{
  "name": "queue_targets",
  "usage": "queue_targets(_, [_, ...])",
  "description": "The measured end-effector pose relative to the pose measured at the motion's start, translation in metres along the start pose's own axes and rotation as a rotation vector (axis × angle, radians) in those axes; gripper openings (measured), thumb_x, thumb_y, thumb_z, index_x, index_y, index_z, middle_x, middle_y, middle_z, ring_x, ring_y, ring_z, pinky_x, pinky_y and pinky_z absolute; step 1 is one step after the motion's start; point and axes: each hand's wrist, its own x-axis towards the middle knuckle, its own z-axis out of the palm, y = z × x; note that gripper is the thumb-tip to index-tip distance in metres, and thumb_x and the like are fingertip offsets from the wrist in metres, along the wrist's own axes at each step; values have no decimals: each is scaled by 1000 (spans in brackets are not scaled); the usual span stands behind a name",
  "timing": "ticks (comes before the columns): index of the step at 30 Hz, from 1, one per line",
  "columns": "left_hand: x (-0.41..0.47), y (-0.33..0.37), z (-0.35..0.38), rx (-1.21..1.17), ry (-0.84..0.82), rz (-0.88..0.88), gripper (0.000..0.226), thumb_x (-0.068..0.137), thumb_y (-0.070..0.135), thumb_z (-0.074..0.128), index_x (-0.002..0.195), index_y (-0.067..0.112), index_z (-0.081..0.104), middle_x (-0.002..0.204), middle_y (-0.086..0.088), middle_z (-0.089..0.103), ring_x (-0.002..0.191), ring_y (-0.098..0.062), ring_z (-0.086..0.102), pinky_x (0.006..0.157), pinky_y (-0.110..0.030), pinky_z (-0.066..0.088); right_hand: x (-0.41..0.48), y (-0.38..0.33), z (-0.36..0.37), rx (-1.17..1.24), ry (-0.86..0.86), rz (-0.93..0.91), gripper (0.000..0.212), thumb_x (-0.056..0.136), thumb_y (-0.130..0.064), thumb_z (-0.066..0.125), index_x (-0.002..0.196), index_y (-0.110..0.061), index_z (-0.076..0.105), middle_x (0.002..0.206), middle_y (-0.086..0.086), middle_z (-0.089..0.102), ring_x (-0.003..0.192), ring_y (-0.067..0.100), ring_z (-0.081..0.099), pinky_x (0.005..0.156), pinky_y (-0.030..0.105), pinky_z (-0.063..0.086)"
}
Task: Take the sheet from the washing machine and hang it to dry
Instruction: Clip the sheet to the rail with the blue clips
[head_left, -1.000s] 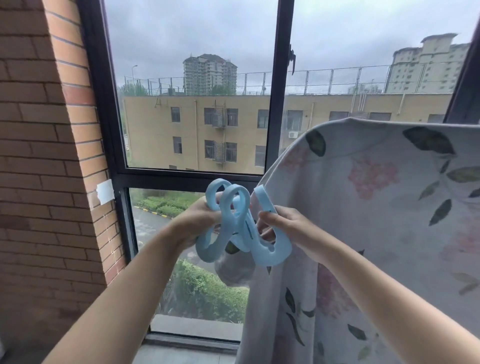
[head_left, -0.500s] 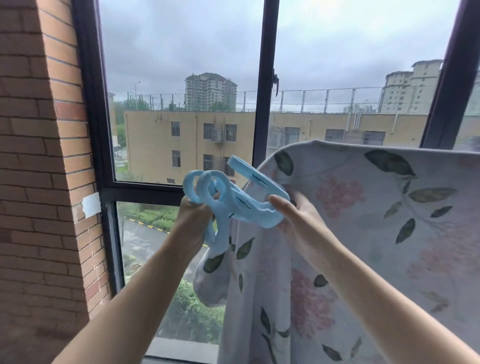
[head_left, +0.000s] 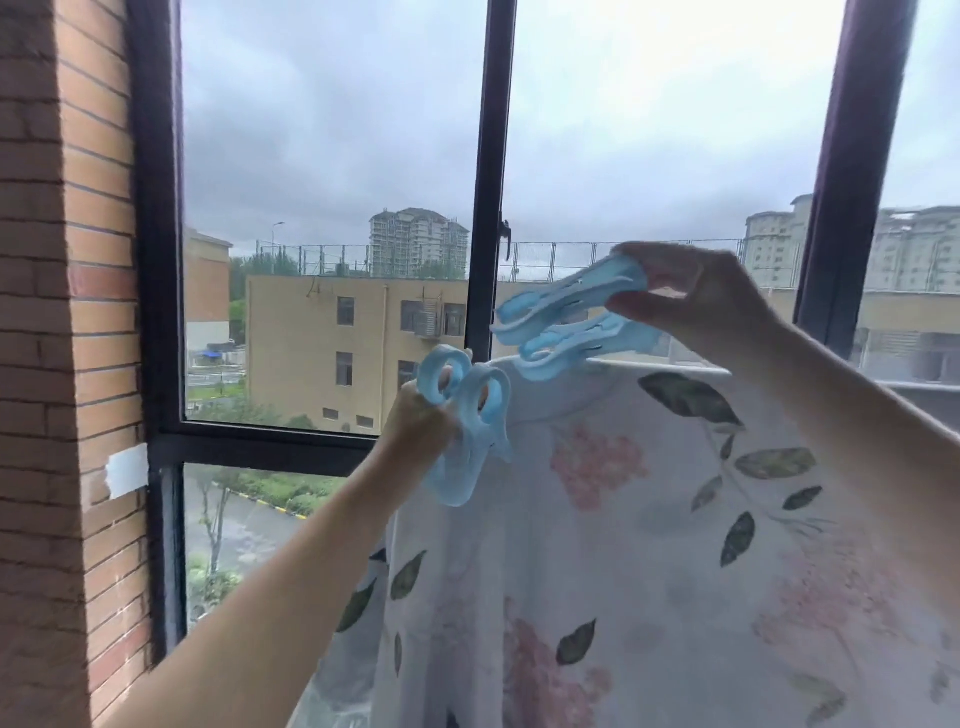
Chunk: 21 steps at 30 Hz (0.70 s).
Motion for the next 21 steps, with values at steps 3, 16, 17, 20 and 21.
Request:
queue_targets(3, [4,4,17,24,-6,44,16,86,12,60,70,14,60,60,0,55,54,-12,50,50,-20,39,24,1,-27,-144,-77,-88,56,70,-46,69,123,-30,58,105,-15,63,95,5,61,82,29,52])
queue_targets(16, [-2,0,44,7,233,37,17,81,5,57,70,18,55,65,-6,53,61,-24,51,61,-33,43,80,19,-44,-326,-395,-238,62,70,-54,61,120,-18,64,109,-18,59,86,-20,51,66,-6,36])
queue_targets(17, [-3,-1,44,10,245,39,22,82,2,55,69,19,54,65,-6,52,62,-24,51,61,-33,43,81,23,-39,-342,-428,-236,60,71,-53,62,120,-18,64,109,-18,59,85,-21,51,67,-7,35])
queue_targets(20, [-8,4,49,15,269,51,22,81,5,56,69,23,52,63,-4,51,61,-25,49,60,-34,42,82,38,-25,-364,-498,-229,51,80,-45,65,122,-17,63,115,-15,59,86,-19,52,68,-9,33])
queue_targets(21, [-9,6,52,14,268,63,16,77,10,56,68,23,52,64,-5,51,62,-26,50,60,-35,43,83,41,-22,-364,-510,-224,49,82,-43,65,123,-17,62,120,-12,60,90,-15,53,69,-9,33])
